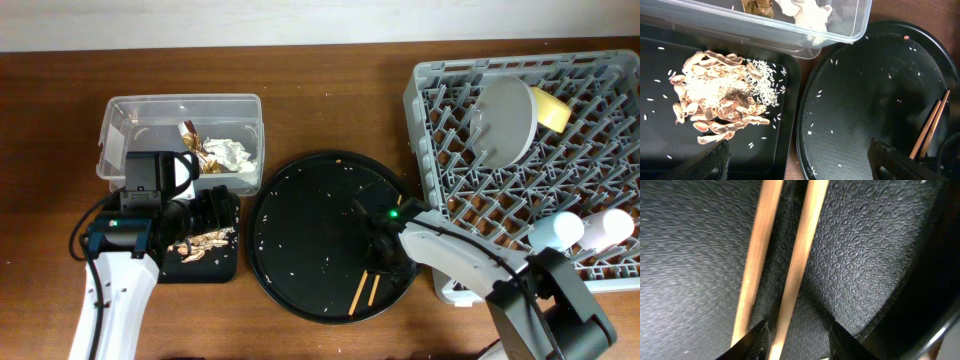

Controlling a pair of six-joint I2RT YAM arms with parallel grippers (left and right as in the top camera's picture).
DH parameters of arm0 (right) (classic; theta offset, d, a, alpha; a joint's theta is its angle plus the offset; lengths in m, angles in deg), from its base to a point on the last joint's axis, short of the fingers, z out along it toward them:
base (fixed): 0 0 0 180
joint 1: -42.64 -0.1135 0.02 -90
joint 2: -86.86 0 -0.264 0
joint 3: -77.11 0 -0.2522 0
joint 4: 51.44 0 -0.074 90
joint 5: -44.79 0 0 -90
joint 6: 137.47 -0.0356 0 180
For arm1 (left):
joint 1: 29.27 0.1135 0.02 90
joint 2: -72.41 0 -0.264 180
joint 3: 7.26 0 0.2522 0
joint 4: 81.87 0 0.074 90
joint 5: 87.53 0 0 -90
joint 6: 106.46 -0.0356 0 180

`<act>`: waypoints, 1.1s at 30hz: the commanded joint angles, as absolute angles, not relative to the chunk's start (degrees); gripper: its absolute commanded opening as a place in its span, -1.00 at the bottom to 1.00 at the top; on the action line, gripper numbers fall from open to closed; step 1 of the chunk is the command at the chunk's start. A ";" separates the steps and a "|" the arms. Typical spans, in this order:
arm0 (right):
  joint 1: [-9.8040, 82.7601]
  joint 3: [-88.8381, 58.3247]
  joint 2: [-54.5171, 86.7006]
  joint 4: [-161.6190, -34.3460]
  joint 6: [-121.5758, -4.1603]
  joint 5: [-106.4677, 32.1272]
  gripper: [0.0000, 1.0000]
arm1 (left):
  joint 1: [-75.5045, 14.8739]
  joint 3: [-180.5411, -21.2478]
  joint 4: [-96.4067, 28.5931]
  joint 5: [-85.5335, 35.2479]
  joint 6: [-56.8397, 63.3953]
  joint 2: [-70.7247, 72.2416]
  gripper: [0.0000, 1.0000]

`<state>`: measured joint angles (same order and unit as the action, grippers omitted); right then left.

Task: Sort waste into correct bins and load items into the dishwasher rack
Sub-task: 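Reach the right gripper to the chopsticks and grasp one, then carry the chopstick to the rack and drop it in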

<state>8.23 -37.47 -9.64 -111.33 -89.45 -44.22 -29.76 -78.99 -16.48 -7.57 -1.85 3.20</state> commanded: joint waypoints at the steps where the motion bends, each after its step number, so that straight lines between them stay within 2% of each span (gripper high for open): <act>1: 7.83 -37.76 -10.28 -111.41 -90.23 -45.22 -0.48 | -29.58 -79.34 -16.37 -7.74 -1.48 3.52 0.74; 4: 7.83 -37.76 -10.28 -111.52 -90.19 -44.79 -0.69 | -29.56 -79.34 -16.37 -7.74 -1.48 3.52 0.74; 6: 7.83 -37.76 -10.28 -111.92 -90.19 -44.09 -0.92 | -29.58 -79.34 -16.32 -7.74 -1.48 3.52 0.74; 13: 8.95 -32.88 -7.61 -115.81 -87.94 -44.02 -0.92 | -29.58 -79.34 -16.17 -7.74 -1.48 3.52 0.74; 18: 14.89 -20.62 -2.37 -126.60 -76.27 -43.98 -0.92 | -29.58 -79.34 -16.17 -7.74 -1.48 3.52 0.74; 22: 24.93 -8.38 -1.23 -136.07 -60.42 -44.02 -0.92 | -29.58 -79.34 -16.17 -7.74 -1.48 3.52 0.74; 27: 37.58 -8.10 -1.93 -139.35 -49.05 -44.85 -0.92 | -29.58 -79.34 -16.17 -7.74 -1.48 3.52 0.74; 33: 41.89 -14.24 -3.85 -139.11 -47.61 -43.89 -0.92 | -29.58 -79.34 -16.19 -7.74 -1.48 3.52 0.74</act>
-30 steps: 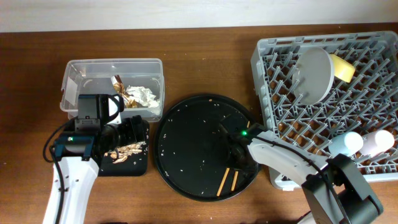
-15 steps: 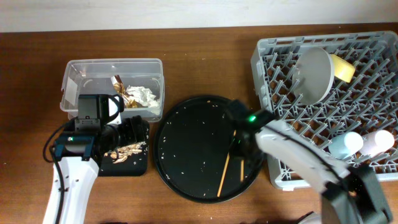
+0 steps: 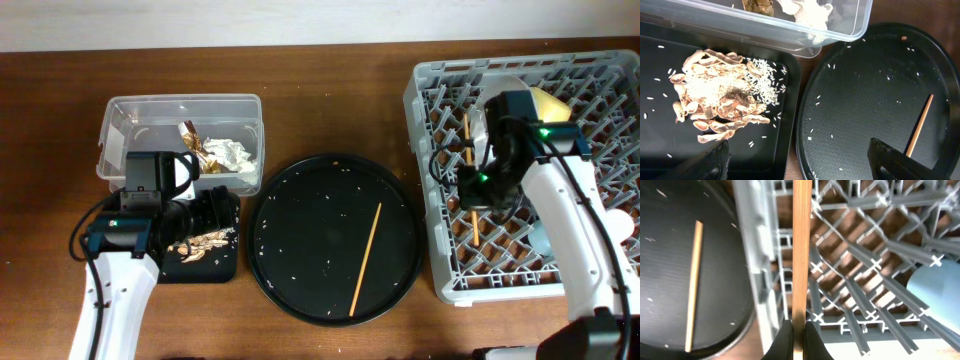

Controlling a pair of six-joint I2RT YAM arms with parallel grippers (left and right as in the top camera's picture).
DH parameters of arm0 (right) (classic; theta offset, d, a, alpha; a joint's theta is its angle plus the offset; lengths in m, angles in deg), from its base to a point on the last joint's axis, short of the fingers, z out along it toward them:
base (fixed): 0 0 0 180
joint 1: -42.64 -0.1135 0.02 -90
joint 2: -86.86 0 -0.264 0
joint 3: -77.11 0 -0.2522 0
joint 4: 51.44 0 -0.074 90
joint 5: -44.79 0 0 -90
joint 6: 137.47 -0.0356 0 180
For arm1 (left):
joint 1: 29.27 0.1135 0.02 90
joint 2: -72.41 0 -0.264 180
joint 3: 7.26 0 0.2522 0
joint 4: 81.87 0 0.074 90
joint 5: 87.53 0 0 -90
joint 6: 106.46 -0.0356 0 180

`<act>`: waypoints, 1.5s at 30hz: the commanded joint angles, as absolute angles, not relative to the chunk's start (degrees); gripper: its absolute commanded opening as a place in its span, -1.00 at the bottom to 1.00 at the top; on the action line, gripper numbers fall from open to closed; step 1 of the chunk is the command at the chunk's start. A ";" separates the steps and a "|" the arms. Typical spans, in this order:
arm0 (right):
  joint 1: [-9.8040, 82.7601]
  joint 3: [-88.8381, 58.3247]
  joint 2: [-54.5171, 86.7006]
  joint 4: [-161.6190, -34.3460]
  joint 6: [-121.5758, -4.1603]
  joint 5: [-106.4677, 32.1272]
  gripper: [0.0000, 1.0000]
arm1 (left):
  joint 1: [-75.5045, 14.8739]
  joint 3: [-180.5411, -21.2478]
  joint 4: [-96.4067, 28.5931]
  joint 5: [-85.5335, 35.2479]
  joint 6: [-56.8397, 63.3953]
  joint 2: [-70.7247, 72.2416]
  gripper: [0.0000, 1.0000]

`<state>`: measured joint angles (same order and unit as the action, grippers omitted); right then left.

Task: Sort waste into correct bins and load items into the dishwasher rack
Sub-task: 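Carry the chopstick to the rack and drop it in, then grasp the second chopstick on the round tray with the right gripper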

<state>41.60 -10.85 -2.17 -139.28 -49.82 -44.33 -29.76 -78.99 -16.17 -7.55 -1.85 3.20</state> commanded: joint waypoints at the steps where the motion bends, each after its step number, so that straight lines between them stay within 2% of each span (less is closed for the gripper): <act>1: 41.80 -15.18 -4.16 -138.73 -47.61 -43.32 -0.92 | -29.58 -79.34 -16.19 -7.74 -1.48 3.52 0.74; 3: 41.60 -17.54 -4.66 -136.94 -47.66 -42.43 -0.88 | -29.58 -79.34 -16.19 -7.74 -1.48 3.52 0.74; 5: 41.58 -17.82 -4.75 -136.70 -47.68 -42.43 -0.60 | -29.58 -79.34 -16.17 -7.74 -1.48 3.52 0.74; 8: 41.54 -17.82 -4.75 -136.40 -47.66 -42.40 -0.39 | -29.58 -79.34 -16.17 -7.74 -1.48 3.52 0.74; 9: 41.54 -17.65 -4.60 -136.55 -47.66 -41.99 -0.17 | -29.58 -79.34 -16.17 -7.74 -1.48 3.52 0.74; 11: 41.52 -15.51 -3.87 -137.23 -47.68 -39.35 -0.06 | -29.58 -79.34 -16.19 -7.74 -1.48 3.52 0.74; 16: 37.17 -11.55 -1.82 -136.51 -48.20 -31.52 -0.03 | -29.58 -79.34 -16.19 -7.72 -1.48 3.52 0.74; 22: 24.05 -15.81 -3.81 -130.65 -61.21 -33.86 0.00 | -29.58 -79.34 -16.17 -7.72 -1.48 3.52 0.74; 28: 14.79 -22.35 -8.77 -125.16 -71.17 -37.12 0.00 | -29.58 -79.34 -16.17 -7.72 -1.48 3.52 0.74; 33: 11.68 -26.31 -13.43 -120.24 -74.17 -37.27 0.00 | -29.58 -79.34 -16.17 -7.74 -1.48 3.52 0.74; 43: 11.48 -26.87 -22.69 -118.04 -75.02 -37.29 -0.03 | -29.58 -79.34 -16.17 -7.72 -1.48 3.48 0.74; 45: 11.48 -26.85 -22.69 -117.88 -75.20 -37.16 -0.28 | -29.58 -79.34 -16.17 -7.72 -1.48 3.48 0.74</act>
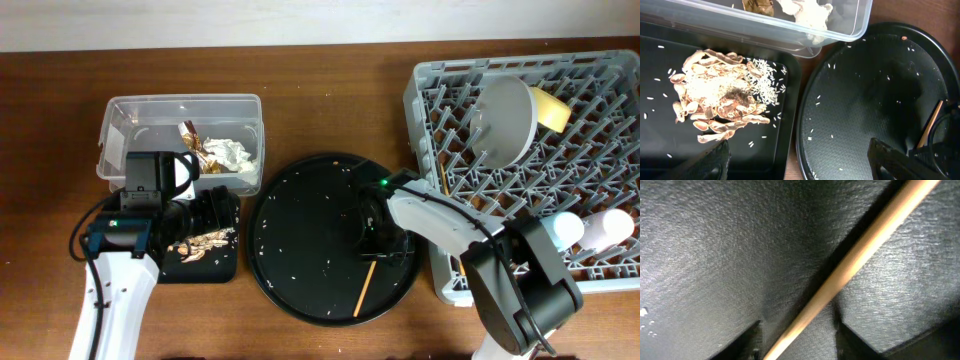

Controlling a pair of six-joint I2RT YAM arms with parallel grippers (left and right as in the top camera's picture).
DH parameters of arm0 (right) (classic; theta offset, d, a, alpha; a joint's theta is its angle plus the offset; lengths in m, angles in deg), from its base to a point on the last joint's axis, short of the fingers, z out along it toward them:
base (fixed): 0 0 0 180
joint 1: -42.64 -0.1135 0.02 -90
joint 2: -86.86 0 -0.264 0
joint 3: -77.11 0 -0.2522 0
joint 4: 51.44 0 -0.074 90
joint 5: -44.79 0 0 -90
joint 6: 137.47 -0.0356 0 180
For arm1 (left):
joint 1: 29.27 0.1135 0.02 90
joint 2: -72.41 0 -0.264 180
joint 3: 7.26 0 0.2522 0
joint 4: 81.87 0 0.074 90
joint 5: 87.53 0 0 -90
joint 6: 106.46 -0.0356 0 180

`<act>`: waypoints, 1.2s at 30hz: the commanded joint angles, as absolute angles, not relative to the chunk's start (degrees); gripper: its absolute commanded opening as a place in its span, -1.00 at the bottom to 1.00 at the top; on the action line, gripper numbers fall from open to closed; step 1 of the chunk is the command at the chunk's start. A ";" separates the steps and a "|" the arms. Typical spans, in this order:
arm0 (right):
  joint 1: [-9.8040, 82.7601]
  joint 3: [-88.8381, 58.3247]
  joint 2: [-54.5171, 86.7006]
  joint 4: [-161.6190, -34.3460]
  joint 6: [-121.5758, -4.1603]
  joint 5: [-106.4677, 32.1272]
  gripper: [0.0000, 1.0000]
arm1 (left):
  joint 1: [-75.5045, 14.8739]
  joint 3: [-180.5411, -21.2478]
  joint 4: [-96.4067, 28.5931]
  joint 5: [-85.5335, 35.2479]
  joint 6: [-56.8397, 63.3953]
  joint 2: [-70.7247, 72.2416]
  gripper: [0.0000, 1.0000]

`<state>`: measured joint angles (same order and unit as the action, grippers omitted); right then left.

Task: Sort waste into correct bins and load items into the dishwasher rack
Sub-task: 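Grasp the second chopstick on the round tray with the right gripper, then place the second chopstick into the rack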

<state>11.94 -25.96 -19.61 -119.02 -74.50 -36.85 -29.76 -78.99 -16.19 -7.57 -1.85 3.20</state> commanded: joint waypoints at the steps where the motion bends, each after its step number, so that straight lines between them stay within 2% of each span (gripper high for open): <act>1: 11.53 -26.85 -22.69 -117.88 -75.48 -36.79 -0.45 | -29.58 -79.34 -16.17 -7.72 -1.48 3.48 0.74; 3: 11.53 -26.83 -22.67 -117.99 -76.81 -36.55 -0.58 | -29.58 -79.34 -16.17 -7.74 -1.48 3.48 0.74; 4: 11.53 -26.74 -22.67 -118.01 -76.94 -35.87 -0.74 | -29.58 -79.34 -16.17 -7.74 -1.48 3.48 0.74; 8: 11.55 -23.44 -21.78 -118.50 -76.88 -33.16 -0.92 | -29.58 -79.34 -16.17 -7.74 -1.48 3.48 0.74; 12: 12.03 -15.40 -16.51 -122.87 -74.26 -33.88 -0.92 | -29.58 -79.34 -16.13 -7.74 -1.48 3.48 0.74; 16: 15.29 -6.22 -12.05 -131.52 -66.91 -35.26 -0.92 | -29.56 -79.34 -16.15 -7.74 -1.48 3.48 0.74; 22: 25.08 4.88 -10.23 -144.90 -54.32 -48.52 -0.92 | -29.56 -79.34 -16.15 -7.74 -1.48 3.48 0.74; 25: 31.75 4.14 -10.26 -145.79 -51.92 -54.12 -0.92 | -29.58 -79.34 -16.17 -7.72 -1.48 3.48 0.74; 29: 38.30 1.58 -10.80 -145.07 -50.43 -53.40 -0.92 | -29.58 -79.34 -16.17 -7.72 -1.48 3.48 0.74; 36: 39.29 -7.88 -11.00 -139.94 -46.80 -46.23 -0.88 | -29.58 -79.34 -16.15 -7.74 -1.48 3.48 0.74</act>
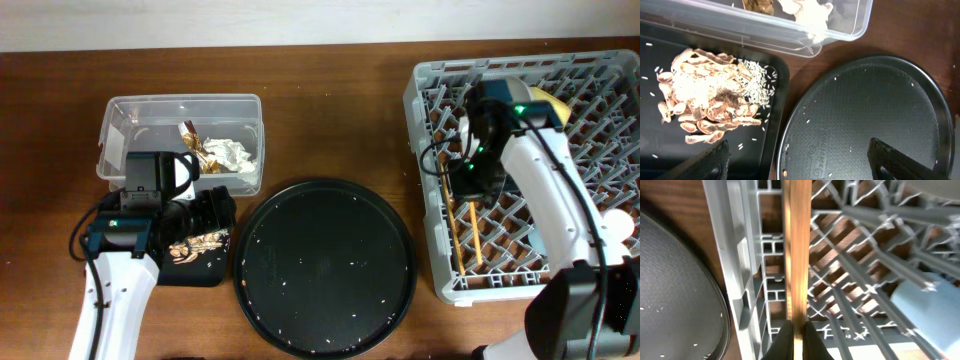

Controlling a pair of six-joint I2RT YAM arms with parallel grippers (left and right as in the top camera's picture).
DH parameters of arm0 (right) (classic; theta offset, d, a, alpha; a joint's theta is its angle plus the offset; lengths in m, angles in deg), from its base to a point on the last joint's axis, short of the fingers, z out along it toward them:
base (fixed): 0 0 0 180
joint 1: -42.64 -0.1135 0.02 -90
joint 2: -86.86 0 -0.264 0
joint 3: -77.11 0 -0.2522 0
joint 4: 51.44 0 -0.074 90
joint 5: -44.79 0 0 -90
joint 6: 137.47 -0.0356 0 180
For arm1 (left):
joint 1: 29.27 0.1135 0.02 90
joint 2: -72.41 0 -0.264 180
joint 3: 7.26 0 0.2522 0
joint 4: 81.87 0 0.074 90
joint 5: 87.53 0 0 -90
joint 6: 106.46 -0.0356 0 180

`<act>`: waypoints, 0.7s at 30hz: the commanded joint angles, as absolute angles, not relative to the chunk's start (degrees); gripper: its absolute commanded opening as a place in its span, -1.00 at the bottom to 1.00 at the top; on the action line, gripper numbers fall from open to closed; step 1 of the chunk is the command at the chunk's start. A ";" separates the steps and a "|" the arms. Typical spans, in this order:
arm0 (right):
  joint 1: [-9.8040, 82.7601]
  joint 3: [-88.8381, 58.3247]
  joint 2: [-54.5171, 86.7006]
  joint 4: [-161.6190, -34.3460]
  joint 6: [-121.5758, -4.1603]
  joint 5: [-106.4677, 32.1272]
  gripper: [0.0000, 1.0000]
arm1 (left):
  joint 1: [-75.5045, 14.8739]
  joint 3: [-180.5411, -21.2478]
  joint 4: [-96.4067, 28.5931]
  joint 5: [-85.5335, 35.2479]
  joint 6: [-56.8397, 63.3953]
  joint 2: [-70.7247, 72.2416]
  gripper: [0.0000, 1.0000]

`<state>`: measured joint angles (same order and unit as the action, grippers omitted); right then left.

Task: Sort waste into correct bins and load items into the dishwasher rack

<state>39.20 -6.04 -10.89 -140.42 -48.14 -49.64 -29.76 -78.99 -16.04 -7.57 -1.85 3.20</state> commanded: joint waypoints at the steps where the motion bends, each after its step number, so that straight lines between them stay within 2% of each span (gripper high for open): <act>1: 39.29 -7.84 -11.00 -139.96 -46.80 -45.49 -0.83 | -29.58 -79.34 -16.17 -7.74 -1.48 3.48 0.74; 3: 39.29 -6.90 -10.83 -140.72 -46.80 -45.18 -0.73 | -29.58 -79.34 -16.17 -7.74 -1.48 3.48 0.74; 5: 39.29 -5.63 -10.80 -141.55 -46.80 -44.98 -0.32 | -29.58 -79.34 -16.17 -7.72 -1.48 3.48 0.74; 8: 39.29 -3.75 -10.72 -142.52 -46.80 -42.62 -0.21 | -29.58 -79.34 -16.17 -7.74 -1.48 3.48 0.74; 13: 36.88 -2.70 -10.43 -141.31 -45.73 -31.98 -0.20 | -29.58 -79.34 -16.17 -7.74 -1.48 3.48 0.74; 15: 33.06 -2.70 -10.45 -139.52 -45.75 -31.72 -0.28 | -29.58 -79.34 -16.17 -7.72 -1.48 3.48 0.74; 19: 23.66 -4.16 -11.74 -134.80 -44.27 -33.12 -0.92 | -29.58 -79.34 -16.17 -7.74 -1.48 3.48 0.74; 21: 20.38 -5.54 -13.51 -132.07 -44.29 -33.18 -0.92 | -29.58 -79.34 -16.17 -7.74 -1.48 3.48 0.74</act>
